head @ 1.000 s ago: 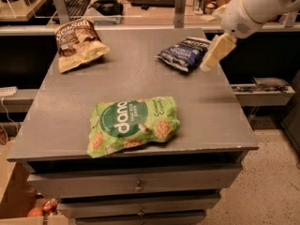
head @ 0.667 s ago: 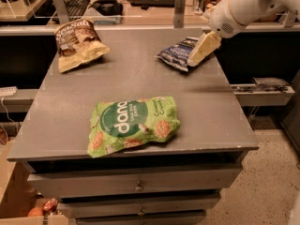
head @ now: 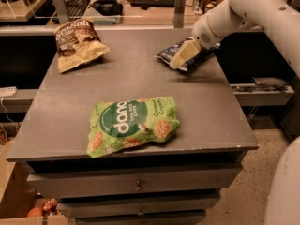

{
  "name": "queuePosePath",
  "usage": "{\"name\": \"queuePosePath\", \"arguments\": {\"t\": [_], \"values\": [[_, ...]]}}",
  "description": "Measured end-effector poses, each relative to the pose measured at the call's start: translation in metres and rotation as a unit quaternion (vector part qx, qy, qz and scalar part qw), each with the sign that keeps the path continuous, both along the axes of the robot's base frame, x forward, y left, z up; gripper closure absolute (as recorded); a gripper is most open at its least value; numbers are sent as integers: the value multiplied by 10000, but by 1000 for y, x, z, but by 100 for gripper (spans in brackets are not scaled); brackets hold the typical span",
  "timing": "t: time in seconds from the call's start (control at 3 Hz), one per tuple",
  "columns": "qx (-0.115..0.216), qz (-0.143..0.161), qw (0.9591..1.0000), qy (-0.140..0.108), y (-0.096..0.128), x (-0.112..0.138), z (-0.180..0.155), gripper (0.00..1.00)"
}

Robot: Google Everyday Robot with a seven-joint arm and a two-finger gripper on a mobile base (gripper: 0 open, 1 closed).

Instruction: Move blue chip bag near green rice chip bag

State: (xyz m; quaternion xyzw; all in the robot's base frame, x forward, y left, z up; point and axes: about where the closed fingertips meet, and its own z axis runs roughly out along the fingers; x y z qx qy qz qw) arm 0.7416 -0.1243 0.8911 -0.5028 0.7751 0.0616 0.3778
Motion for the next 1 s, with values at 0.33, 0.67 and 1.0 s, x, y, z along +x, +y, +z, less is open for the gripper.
{"name": "queuePosePath", "arguments": {"t": [0.33,0.67,1.0], "values": [[33,-221,9995,224,2,5,-27,0],[34,-323,9988,377,4,6,-44,13],[32,-343,9985,423,4,6,-48,36]]}}
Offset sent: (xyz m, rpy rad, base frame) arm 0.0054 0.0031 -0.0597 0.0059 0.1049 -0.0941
